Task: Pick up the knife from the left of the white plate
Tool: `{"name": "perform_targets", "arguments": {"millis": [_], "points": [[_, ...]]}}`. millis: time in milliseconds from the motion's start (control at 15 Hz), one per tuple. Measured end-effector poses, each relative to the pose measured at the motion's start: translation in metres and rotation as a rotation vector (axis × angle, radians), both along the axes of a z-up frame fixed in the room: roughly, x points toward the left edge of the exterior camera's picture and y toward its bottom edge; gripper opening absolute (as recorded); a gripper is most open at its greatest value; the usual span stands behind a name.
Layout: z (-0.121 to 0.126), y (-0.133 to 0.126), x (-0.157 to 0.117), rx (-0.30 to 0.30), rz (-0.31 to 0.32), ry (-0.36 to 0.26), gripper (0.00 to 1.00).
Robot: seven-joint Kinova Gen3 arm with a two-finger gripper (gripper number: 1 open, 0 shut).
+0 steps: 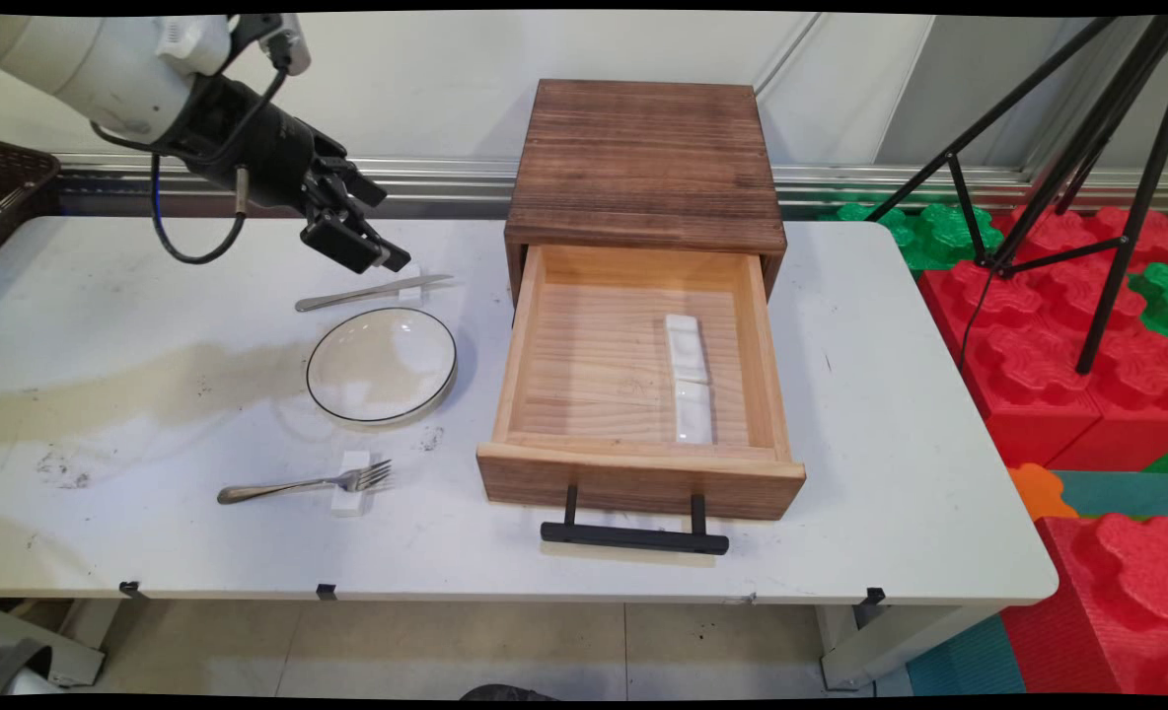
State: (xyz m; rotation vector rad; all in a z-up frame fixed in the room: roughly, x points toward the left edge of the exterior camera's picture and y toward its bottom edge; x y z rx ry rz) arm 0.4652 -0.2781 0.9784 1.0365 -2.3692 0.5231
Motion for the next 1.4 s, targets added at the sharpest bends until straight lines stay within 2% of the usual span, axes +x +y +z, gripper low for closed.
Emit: {"name": "perform_targets", "arguments": {"millis": [200,600,1067,1400], "points": [[-0.015,-0.018,0.011,0.036,0.051,-0.041,1.0],[-0.041,-0.056,0.033,0.084,0.108,-0.151,1.0],[-0.077,-0.109,0.058,0.154,0.131,-0.284,1.0],[-0.102,-0.141,0.073,0.21,0.124,-0.345,1.0]]}}
